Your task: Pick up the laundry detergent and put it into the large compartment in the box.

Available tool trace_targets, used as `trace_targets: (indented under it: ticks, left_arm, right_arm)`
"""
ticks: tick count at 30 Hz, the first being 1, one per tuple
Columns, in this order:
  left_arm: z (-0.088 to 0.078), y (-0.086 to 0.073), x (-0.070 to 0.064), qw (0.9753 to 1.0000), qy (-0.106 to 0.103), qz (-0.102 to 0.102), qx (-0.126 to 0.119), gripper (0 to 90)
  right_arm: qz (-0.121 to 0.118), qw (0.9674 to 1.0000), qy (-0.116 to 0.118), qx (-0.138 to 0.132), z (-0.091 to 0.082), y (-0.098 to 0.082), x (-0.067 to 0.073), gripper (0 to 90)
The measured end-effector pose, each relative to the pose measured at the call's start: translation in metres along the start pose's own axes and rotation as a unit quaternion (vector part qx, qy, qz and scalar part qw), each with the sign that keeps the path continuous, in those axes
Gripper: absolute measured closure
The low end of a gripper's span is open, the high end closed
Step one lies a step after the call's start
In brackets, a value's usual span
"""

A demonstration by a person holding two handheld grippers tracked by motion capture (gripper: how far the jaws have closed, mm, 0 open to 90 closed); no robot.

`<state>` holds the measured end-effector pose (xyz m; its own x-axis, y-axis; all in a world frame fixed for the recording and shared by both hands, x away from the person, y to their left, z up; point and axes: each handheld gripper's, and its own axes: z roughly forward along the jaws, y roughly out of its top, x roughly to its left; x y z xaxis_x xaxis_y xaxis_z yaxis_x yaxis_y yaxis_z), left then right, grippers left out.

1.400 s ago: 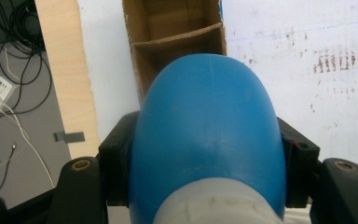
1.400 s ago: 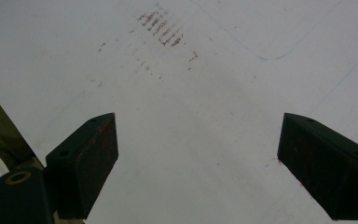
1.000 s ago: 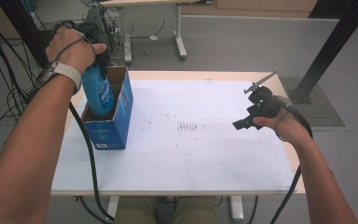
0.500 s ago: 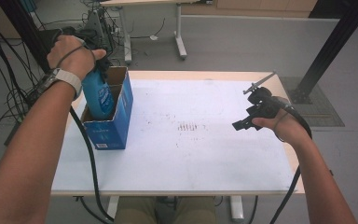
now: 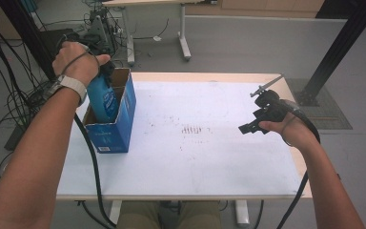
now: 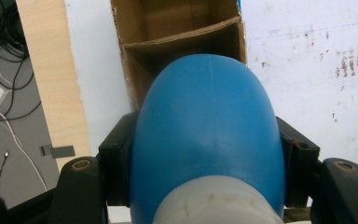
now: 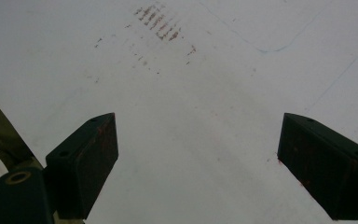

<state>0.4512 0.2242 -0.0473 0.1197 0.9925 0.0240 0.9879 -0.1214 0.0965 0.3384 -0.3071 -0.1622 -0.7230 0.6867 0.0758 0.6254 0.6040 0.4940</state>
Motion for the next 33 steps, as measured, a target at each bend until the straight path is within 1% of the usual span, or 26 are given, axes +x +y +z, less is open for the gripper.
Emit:
trace_targets:
  ticks: [6, 18, 23, 25, 27, 33]
  left_arm:
    - [0.009, 0.002, -0.003, 1.0, 0.007, 0.004, 0.001, 37.1]
    - [0.023, 0.004, -0.002, 0.9999, 0.001, 0.01, 0.007, 37.1]
    - [0.028, 0.003, -0.001, 0.9999, 0.0, 0.009, 0.005, 37.1]
    - [0.031, 0.003, 0.0, 1.0, 0.001, 0.006, 0.005, 37.1]
    - [0.032, 0.002, 0.001, 1.0, 0.0, 0.006, 0.001, 37.1]
    - [0.04, 0.001, 0.003, 1.0, 0.0, 0.006, 0.001, 37.1]
  right_arm:
    - [0.001, 1.0, 0.0, 0.001, 0.001, -0.002, -0.001, 12.3]
    - [0.007, 1.0, 0.0, 0.001, 0.002, -0.006, -0.003, 12.3]
    - [0.008, 1.0, 0.0, 0.001, 0.003, -0.007, -0.003, 12.3]
    - [0.009, 1.0, -0.001, 0.001, 0.002, -0.008, -0.003, 12.3]
    - [0.011, 0.9999, 0.0, 0.002, 0.003, -0.008, -0.003, 12.3]
    - [0.011, 0.9999, 0.0, 0.004, 0.005, -0.008, -0.003, 12.3]
